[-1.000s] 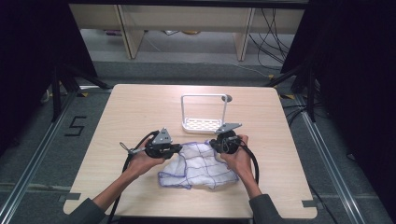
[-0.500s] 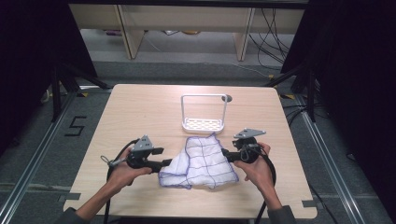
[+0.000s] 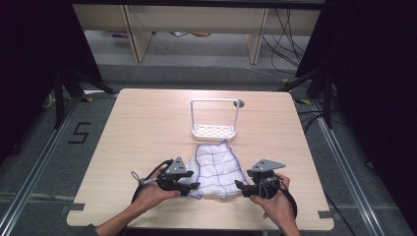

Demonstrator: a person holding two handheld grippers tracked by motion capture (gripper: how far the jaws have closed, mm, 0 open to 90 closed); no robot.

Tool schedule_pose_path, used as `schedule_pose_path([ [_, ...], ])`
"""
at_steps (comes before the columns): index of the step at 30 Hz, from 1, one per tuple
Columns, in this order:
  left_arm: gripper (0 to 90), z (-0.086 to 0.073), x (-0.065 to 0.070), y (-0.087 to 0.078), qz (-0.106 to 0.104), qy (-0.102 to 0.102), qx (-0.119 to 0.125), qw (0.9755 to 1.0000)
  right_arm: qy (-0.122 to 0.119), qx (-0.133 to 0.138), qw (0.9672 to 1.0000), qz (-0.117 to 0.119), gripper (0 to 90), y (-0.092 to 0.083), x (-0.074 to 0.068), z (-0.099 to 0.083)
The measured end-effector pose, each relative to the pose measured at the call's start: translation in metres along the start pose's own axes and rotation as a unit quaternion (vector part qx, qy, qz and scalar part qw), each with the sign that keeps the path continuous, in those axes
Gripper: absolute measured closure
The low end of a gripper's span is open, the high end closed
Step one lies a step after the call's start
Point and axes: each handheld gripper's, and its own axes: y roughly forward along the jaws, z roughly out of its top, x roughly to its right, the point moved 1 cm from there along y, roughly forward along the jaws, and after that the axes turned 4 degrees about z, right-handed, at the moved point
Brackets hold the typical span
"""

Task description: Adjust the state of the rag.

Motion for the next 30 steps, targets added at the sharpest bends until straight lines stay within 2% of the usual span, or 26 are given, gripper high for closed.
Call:
schedule_pose_path([
  [1, 62.6, 0.0, -0.001, 0.001, 0.003, 0.001, 0.003, 1.0, 0.0, -0.004, 1.0, 0.0, 40.3, 0.0, 0.0, 0.0],
  [2, 71.9, 0.001, -0.004, 0.001, 0.006, 0.007, 0.004, 1.0, 0.009, -0.005, 0.9999, 0.001, 40.5, -0.001, -0.001, -0.001],
  [3, 80.0, 0.002, -0.007, 0.0, 0.013, 0.011, 0.007, 0.9998, 0.003, 0.0, 1.0, 0.005, 41.0, -0.001, -0.001, -0.001],
  [4, 84.0, 0.003, -0.012, -0.002, 0.014, 0.024, 0.007, 0.9996, -0.003, 0.002, 1.0, 0.007, 41.4, -0.001, 0.0, -0.001],
  [8, 85.7, 0.015, -0.04, -0.021, 0.041, 0.004, 0.042, 0.9983, 0.002, 0.007, 0.9999, 0.013, 42.0, -0.002, 0.001, -0.001],
  [9, 85.7, 0.016, -0.048, -0.026, 0.044, -0.006, 0.046, 0.9979, -0.004, 0.013, 0.9998, 0.013, 42.0, -0.002, 0.002, -0.002],
  [10, 85.8, 0.017, -0.052, -0.029, 0.045, -0.027, 0.057, 0.997, 0.0, 0.012, 0.9999, 0.01, 42.2, -0.003, 0.002, -0.002],
  [11, 85.8, 0.018, -0.057, -0.032, 0.052, -0.027, 0.06, 0.9965, 0.004, 0.009, 0.9999, 0.01, 42.5, -0.003, 0.002, -0.002],
  [14, 85.8, 0.019, -0.071, -0.037, 0.057, -0.039, 0.058, 0.9959, 0.001, 0.011, 0.9999, 0.007, 42.3, -0.004, 0.003, -0.002],
  [15, 85.8, 0.017, -0.075, -0.037, 0.069, -0.044, 0.06, 0.9948, 0.012, 0.008, 0.9998, 0.01, 42.2, -0.004, 0.002, -0.002],
  [17, 85.7, 0.012, -0.087, -0.036, 0.086, -0.057, 0.047, 0.9936, 0.01, 0.009, 0.9999, 0.008, 42.0, -0.004, 0.003, -0.002],
  [18, 85.7, 0.009, -0.092, -0.035, 0.093, -0.052, 0.044, 0.9933, 0.014, 0.007, 0.9999, 0.005, 41.8, -0.004, 0.004, -0.003],
  [19, 85.7, 0.006, -0.096, -0.033, 0.103, -0.063, 0.048, 0.9915, 0.014, 0.006, 0.9999, 0.006, 41.8, -0.004, 0.005, -0.003],
  [20, 85.7, 0.004, -0.102, -0.033, 0.113, -0.055, 0.033, 0.9915, 0.007, 0.012, 0.9999, 0.004, 41.7, -0.003, 0.006, -0.004],
  [22, 85.5, -0.001, -0.113, -0.029, 0.132, -0.051, 0.026, 0.9895, 0.008, 0.011, 0.9999, 0.002, 41.2, -0.005, 0.007, -0.004],
  [23, 85.2, -0.003, -0.117, -0.027, 0.131, -0.061, 0.028, 0.9891, 0.013, 0.01, 0.9999, 0.001, 41.0, -0.006, 0.007, -0.005],
  [24, 84.6, -0.006, -0.122, -0.023, 0.128, -0.087, 0.04, 0.9872, 0.01, 0.008, 0.9999, 0.0, 40.9, -0.007, 0.007, -0.005],
  [25, 79.7, -0.009, -0.126, -0.02, 0.127, -0.102, 0.041, 0.9858, 0.015, 0.008, 0.9999, 0.0, 40.8, -0.008, 0.006, -0.006],
  [26, 70.5, -0.01, -0.127, -0.018, 0.124, -0.119, 0.046, 0.984, 0.013, 0.006, 0.9999, 0.002, 40.8, -0.009, 0.005, -0.007],
  [27, 65.1, -0.011, -0.128, -0.018, 0.127, -0.126, 0.044, 0.9829, 0.012, 0.005, 0.9999, 0.002, 40.8, -0.01, 0.003, -0.008],
  [28, 59.1, -0.012, -0.129, -0.022, 0.129, -0.122, 0.031, 0.9836, 0.009, 0.002, 1.0, 0.003, 40.9, -0.011, 0.001, -0.009],
  [30, 49.5, -0.012, -0.124, -0.031, 0.134, -0.138, 0.04, 0.9805, 0.006, -0.011, 0.9999, -0.001, 40.8, -0.013, -0.004, -0.012],
])
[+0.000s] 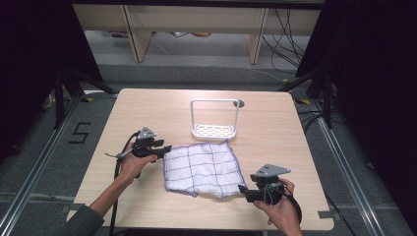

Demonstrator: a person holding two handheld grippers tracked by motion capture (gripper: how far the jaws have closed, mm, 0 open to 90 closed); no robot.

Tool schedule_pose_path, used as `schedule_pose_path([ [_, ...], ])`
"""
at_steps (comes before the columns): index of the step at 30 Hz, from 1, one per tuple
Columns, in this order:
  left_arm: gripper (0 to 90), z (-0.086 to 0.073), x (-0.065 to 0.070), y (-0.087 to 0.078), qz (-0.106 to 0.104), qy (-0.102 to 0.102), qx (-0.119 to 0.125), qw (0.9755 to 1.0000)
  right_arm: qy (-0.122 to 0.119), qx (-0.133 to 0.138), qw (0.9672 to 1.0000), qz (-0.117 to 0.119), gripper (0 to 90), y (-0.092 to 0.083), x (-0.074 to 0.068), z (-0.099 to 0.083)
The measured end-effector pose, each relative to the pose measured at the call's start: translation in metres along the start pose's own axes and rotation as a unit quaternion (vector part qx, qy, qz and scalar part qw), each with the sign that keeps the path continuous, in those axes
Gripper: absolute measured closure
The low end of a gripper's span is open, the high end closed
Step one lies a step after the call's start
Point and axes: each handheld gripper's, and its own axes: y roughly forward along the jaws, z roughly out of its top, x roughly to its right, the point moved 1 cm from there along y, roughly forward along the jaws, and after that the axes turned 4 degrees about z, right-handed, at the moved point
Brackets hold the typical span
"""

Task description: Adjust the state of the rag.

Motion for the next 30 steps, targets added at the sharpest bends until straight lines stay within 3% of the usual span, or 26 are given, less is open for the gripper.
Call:
schedule_pose_path([
  [2, 43.7, -0.004, 0.005, -0.015, -0.006, -0.006, 0.002, 1.0, -0.001, -0.012, 0.9999, 0.002, 40.9, -0.002, -0.004, -0.005],
  [3, 43.8, -0.005, 0.007, -0.022, -0.012, -0.002, 0.005, 0.9999, -0.005, -0.008, 1.0, 0.0, 40.9, -0.002, -0.004, -0.006],
  [4, 43.9, -0.009, 0.011, -0.029, -0.021, 0.003, 0.004, 0.9998, 0.005, -0.015, 0.9999, 0.003, 40.9, -0.003, -0.005, -0.007],
  [5, 44.1, -0.013, 0.019, -0.038, -0.038, -0.002, 0.005, 0.9993, -0.005, -0.011, 0.9999, 0.0, 40.9, -0.001, -0.004, -0.009],
  [7, 44.2, -0.021, 0.034, -0.048, -0.066, 0.003, 0.01, 0.9978, 0.008, -0.024, 0.9997, 0.004, 40.6, 0.0, -0.006, -0.012],
  [8, 44.5, -0.024, 0.04, -0.051, -0.074, 0.01, 0.01, 0.9971, 0.003, -0.014, 0.9999, 0.003, 40.2, 0.004, -0.006, -0.014],
  [9, 44.7, -0.029, 0.049, -0.055, -0.084, 0.022, 0.007, 0.9962, -0.009, -0.021, 0.9997, 0.002, 39.9, 0.004, -0.005, -0.014],
  [14, 45.0, -0.039, 0.073, -0.064, -0.116, 0.046, 0.0, 0.9922, -0.009, -0.038, 0.9993, 0.0, 38.4, 0.014, -0.007, -0.016],
  [15, 45.1, -0.039, 0.076, -0.066, -0.123, 0.054, -0.003, 0.9909, 0.008, -0.04, 0.9992, 0.002, 38.7, 0.015, -0.009, -0.016],
  [16, 45.0, -0.038, 0.078, -0.067, -0.123, 0.052, -0.001, 0.991, -0.005, -0.048, 0.9988, 0.0, 39.6, 0.018, -0.007, -0.016],
  [18, 45.0, -0.038, 0.079, -0.067, -0.128, 0.056, 0.0, 0.9902, -0.009, -0.056, 0.9984, 0.001, 49.3, 0.023, -0.008, -0.015],
  [19, 45.0, -0.038, 0.08, -0.068, -0.127, 0.057, -0.002, 0.9903, -0.023, -0.057, 0.9981, 0.003, 59.7, 0.026, -0.007, -0.014],
  [20, 45.1, -0.038, 0.08, -0.067, -0.129, 0.056, -0.001, 0.9901, -0.04, -0.055, 0.9976, 0.008, 73.3, 0.028, -0.008, -0.011],
  [22, 45.2, -0.036, 0.078, -0.068, -0.136, 0.049, -0.002, 0.9895, -0.07, -0.036, 0.9969, 0.006, 84.5, 0.028, -0.008, -0.002],
  [25, 46.0, -0.03, 0.075, -0.072, -0.133, 0.049, 0.001, 0.9898, -0.109, -0.023, 0.9938, 0.001, 87.2, 0.022, -0.011, 0.021],
  [26, 46.3, -0.029, 0.075, -0.072, -0.136, 0.045, 0.011, 0.9896, -0.109, -0.012, 0.994, -0.004, 87.3, 0.02, -0.012, 0.033],
  [28, 46.8, -0.027, 0.076, -0.075, -0.138, 0.052, 0.008, 0.9891, -0.098, 0.009, 0.9952, 0.0, 87.3, 0.022, -0.009, 0.054],
  [30, 47.3, -0.028, 0.08, -0.074, -0.139, 0.056, 0.015, 0.9885, -0.066, 0.016, 0.9977, 0.009, 87.2, 0.029, -0.001, 0.074],
])
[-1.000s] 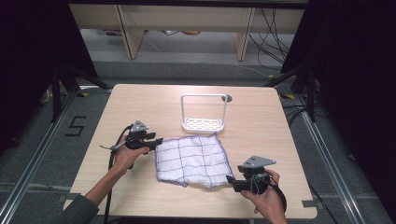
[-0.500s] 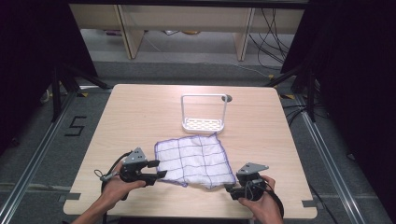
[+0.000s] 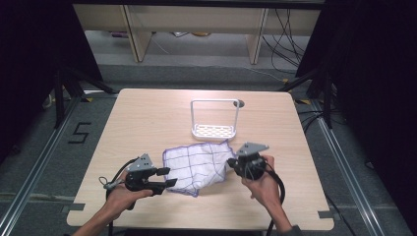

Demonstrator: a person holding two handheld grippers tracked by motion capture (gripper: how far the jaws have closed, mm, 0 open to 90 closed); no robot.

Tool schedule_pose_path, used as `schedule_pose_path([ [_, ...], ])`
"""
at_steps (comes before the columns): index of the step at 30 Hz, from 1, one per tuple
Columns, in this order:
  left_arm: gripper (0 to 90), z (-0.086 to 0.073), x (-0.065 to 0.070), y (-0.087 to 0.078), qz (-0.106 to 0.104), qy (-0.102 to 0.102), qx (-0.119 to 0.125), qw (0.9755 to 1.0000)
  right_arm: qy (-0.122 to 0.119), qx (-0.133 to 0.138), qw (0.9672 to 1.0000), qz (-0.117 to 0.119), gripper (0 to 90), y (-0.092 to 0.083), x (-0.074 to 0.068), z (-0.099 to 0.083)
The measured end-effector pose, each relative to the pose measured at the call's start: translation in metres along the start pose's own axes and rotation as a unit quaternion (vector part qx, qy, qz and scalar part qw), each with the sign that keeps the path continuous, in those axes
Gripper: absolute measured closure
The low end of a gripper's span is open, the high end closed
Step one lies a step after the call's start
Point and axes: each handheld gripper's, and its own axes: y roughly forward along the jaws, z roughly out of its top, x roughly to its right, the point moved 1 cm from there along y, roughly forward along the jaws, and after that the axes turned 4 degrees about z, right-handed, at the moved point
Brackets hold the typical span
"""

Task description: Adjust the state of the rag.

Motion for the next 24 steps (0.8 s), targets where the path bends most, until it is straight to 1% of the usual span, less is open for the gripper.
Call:
schedule_pose_path([
  [1, 47.6, 0.0, 0.003, 0.001, 0.0, 0.006, -0.009, 0.9999, 0.01, 0.002, 0.9999, 0.0, 87.0, 0.004, 0.005, 0.006],
  [2, 47.9, -0.001, 0.004, 0.002, -0.005, 0.007, -0.014, 0.9999, 0.023, 0.008, 0.9997, 0.001, 86.8, 0.012, 0.014, 0.013],
  [3, 48.0, -0.001, 0.006, 0.004, -0.003, 0.009, -0.013, 0.9999, 0.034, 0.002, 0.9994, -0.003, 86.3, 0.019, 0.02, 0.017],
  [4, 48.2, -0.002, 0.008, 0.006, -0.009, 0.01, -0.015, 0.9998, 0.04, 0.0, 0.9992, -0.009, 85.7, 0.026, 0.025, 0.02],
  [5, 48.2, -0.002, 0.012, 0.008, -0.01, 0.012, -0.011, 0.9998, 0.049, -0.003, 0.9987, -0.011, 85.4, 0.033, 0.03, 0.021],
  [6, 48.8, -0.002, 0.015, 0.009, -0.021, 0.016, -0.014, 0.9995, 0.046, -0.001, 0.9988, -0.016, 85.2, 0.043, 0.035, 0.02],
  [7, 49.1, -0.002, 0.019, 0.011, -0.025, 0.022, -0.013, 0.9994, 0.046, -0.014, 0.9986, -0.02, 84.7, 0.048, 0.037, 0.02],
  [8, 49.8, -0.002, 0.024, 0.015, -0.03, 0.03, -0.019, 0.9989, 0.047, -0.028, 0.9982, -0.026, 84.6, 0.053, 0.038, 0.018],
  [9, 50.1, -0.003, 0.029, 0.018, -0.035, 0.037, -0.028, 0.9983, 0.042, -0.029, 0.9981, -0.035, 84.6, 0.061, 0.042, 0.015],
  [10, 50.5, -0.003, 0.032, 0.021, -0.041, 0.042, -0.032, 0.9978, 0.046, -0.029, 0.9977, -0.039, 84.7, 0.067, 0.044, 0.012],
  [11, 51.0, -0.004, 0.036, 0.025, -0.043, 0.05, -0.034, 0.9972, 0.049, -0.039, 0.9973, -0.038, 84.7, 0.068, 0.045, 0.012],
  [12, 51.3, -0.004, 0.04, 0.029, -0.047, 0.065, -0.041, 0.9959, 0.048, -0.042, 0.9971, -0.041, 85.0, 0.07, 0.048, 0.011],
  [13, 51.3, -0.005, 0.044, 0.034, -0.05, 0.071, -0.046, 0.9952, 0.044, -0.041, 0.9971, -0.046, 85.1, 0.073, 0.05, 0.011],
  [14, 51.2, -0.006, 0.047, 0.039, -0.05, 0.077, -0.054, 0.9943, 0.04, -0.043, 0.9974, -0.043, 85.3, 0.074, 0.052, 0.011],
  [16, 50.4, -0.007, 0.049, 0.049, -0.043, 0.084, -0.067, 0.9933, 0.048, -0.04, 0.9971, -0.043, 85.3, 0.075, 0.051, 0.012],
  [17, 50.3, -0.007, 0.049, 0.054, -0.042, 0.086, -0.073, 0.9927, 0.042, -0.041, 0.9974, -0.04, 85.0, 0.076, 0.052, 0.012],
  [18, 49.7, -0.008, 0.048, 0.059, -0.035, 0.091, -0.078, 0.9922, 0.046, -0.043, 0.9973, -0.038, 83.6, 0.076, 0.051, 0.012],
  [19, 48.2, -0.009, 0.049, 0.064, -0.027, 0.088, -0.081, 0.9925, 0.043, -0.043, 0.9973, -0.04, 80.5, 0.075, 0.051, 0.012],
  [20, 46.3, -0.009, 0.048, 0.066, -0.022, 0.099, -0.084, 0.9913, 0.036, -0.038, 0.9976, -0.046, 76.4, 0.076, 0.052, 0.012],
  [21, 46.4, -0.01, 0.048, 0.07, -0.023, 0.096, -0.087, 0.9913, 0.029, -0.038, 0.9978, -0.046, 73.3, 0.075, 0.052, 0.012],
  [22, 46.4, -0.01, 0.048, 0.072, -0.023, 0.093, -0.088, 0.9915, 0.03, -0.043, 0.9971, -0.055, 68.6, 0.072, 0.051, 0.013],
  [23, 46.4, -0.011, 0.048, 0.074, -0.02, 0.101, -0.09, 0.9907, 0.034, -0.041, 0.9968, -0.06, 66.6, 0.069, 0.05, 0.014],
  [24, 46.4, -0.011, 0.047, 0.077, -0.014, 0.111, -0.098, 0.9889, 0.025, -0.036, 0.9971, -0.062, 65.0, 0.065, 0.05, 0.016],
])
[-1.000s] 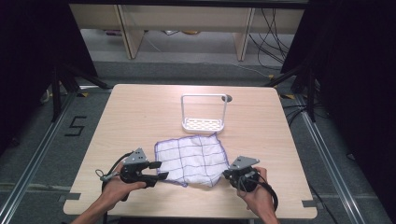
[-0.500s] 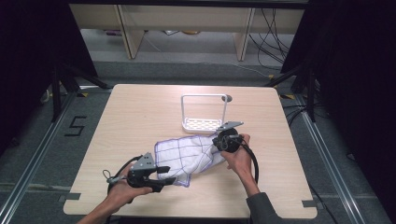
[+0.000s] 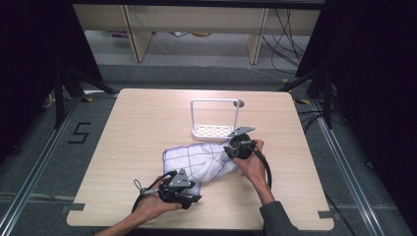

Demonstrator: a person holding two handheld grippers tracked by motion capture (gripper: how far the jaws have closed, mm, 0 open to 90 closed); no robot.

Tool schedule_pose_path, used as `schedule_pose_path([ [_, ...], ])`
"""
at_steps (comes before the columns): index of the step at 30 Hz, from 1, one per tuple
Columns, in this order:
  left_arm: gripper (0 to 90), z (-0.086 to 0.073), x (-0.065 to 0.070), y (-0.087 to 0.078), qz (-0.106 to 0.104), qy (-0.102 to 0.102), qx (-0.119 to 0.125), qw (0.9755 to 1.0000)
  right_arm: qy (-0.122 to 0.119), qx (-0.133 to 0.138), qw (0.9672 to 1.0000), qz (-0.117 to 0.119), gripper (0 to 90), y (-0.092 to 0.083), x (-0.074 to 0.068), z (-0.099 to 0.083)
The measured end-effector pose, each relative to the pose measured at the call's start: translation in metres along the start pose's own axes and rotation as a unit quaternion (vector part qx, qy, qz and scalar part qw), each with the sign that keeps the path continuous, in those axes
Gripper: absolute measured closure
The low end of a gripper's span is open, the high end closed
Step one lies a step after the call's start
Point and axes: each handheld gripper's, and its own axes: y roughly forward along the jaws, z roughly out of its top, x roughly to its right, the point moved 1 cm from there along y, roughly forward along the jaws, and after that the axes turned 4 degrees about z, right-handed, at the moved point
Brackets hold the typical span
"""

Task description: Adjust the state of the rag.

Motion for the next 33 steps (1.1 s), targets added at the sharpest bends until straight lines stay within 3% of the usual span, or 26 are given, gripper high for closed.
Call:
schedule_pose_path([
  [1, 46.7, -0.001, 0.0, 0.003, 0.0, -0.007, -0.003, 1.0, 0.003, 0.001, 1.0, 0.002, 63.7, -0.008, 0.0, 0.002],
  [2, 47.3, -0.001, -0.001, 0.003, 0.001, 0.001, -0.014, 0.9999, 0.002, 0.01, 0.9999, -0.002, 62.6, -0.014, 0.001, 0.003],
  [5, 52.7, 0.0, -0.001, 0.004, 0.01, 0.011, -0.013, 0.9998, 0.01, 0.023, 0.9997, 0.003, 60.8, -0.029, 0.001, 0.004],
  [6, 55.3, 0.001, -0.003, 0.004, 0.018, 0.033, -0.016, 0.9992, 0.009, 0.023, 0.9997, 0.005, 60.2, -0.032, 0.001, 0.003],
  [7, 60.4, 0.001, -0.004, 0.004, 0.015, 0.034, -0.015, 0.9992, 0.01, 0.027, 0.9996, 0.007, 59.9, -0.035, 0.001, 0.001],
  [10, 74.6, 0.0, -0.009, 0.004, 0.022, 0.032, -0.01, 0.9992, 0.013, 0.026, 0.9995, 0.011, 60.0, -0.041, 0.001, -0.003],
  [12, 80.7, -0.001, -0.012, 0.003, 0.02, 0.022, -0.003, 0.9996, 0.0, 0.025, 0.9997, 0.009, 60.7, -0.044, 0.002, -0.006],
  [15, 83.9, 0.001, -0.014, -0.002, 0.011, 0.017, 0.006, 0.9998, 0.017, 0.019, 0.9994, 0.024, 62.5, -0.05, 0.001, -0.012],
  [16, 84.2, 0.002, -0.014, -0.005, 0.01, 0.006, 0.019, 0.9998, 0.018, 0.015, 0.9993, 0.028, 62.9, -0.052, 0.001, -0.014],
  [18, 84.3, 0.005, -0.016, -0.011, 0.008, 0.004, 0.03, 0.9995, 0.025, 0.008, 0.9992, 0.032, 63.8, -0.054, -0.001, -0.019],
  [21, 84.4, 0.007, -0.018, -0.02, 0.005, -0.013, 0.039, 0.9992, 0.022, -0.001, 0.9992, 0.034, 63.6, -0.05, -0.002, -0.025],
  [22, 84.4, 0.007, -0.02, -0.022, 0.002, -0.003, 0.041, 0.9992, 0.023, -0.007, 0.9992, 0.033, 63.6, -0.049, -0.002, -0.025],
  [23, 84.4, 0.007, -0.019, -0.024, 0.004, -0.009, 0.05, 0.9987, 0.018, 0.004, 0.9993, 0.032, 63.6, -0.044, -0.002, -0.027],
  [27, 84.3, 0.007, -0.023, -0.029, 0.0, -0.014, 0.046, 0.9988, 0.024, -0.024, 0.9987, 0.038, 61.9, -0.028, -0.004, -0.027],
  [28, 84.3, 0.006, -0.021, -0.028, -0.003, -0.027, 0.053, 0.9982, 0.026, -0.026, 0.9985, 0.039, 60.6, -0.022, -0.004, -0.027],
  [31, 84.2, 0.006, -0.023, -0.03, -0.004, -0.018, 0.05, 0.9986, 0.034, -0.03, 0.9983, 0.037, 55.2, -0.005, -0.003, -0.025],
  [33, 84.1, 0.006, -0.022, -0.031, -0.007, -0.022, 0.059, 0.998, 0.037, -0.033, 0.9979, 0.04, 59.5, 0.004, -0.002, -0.023],
])
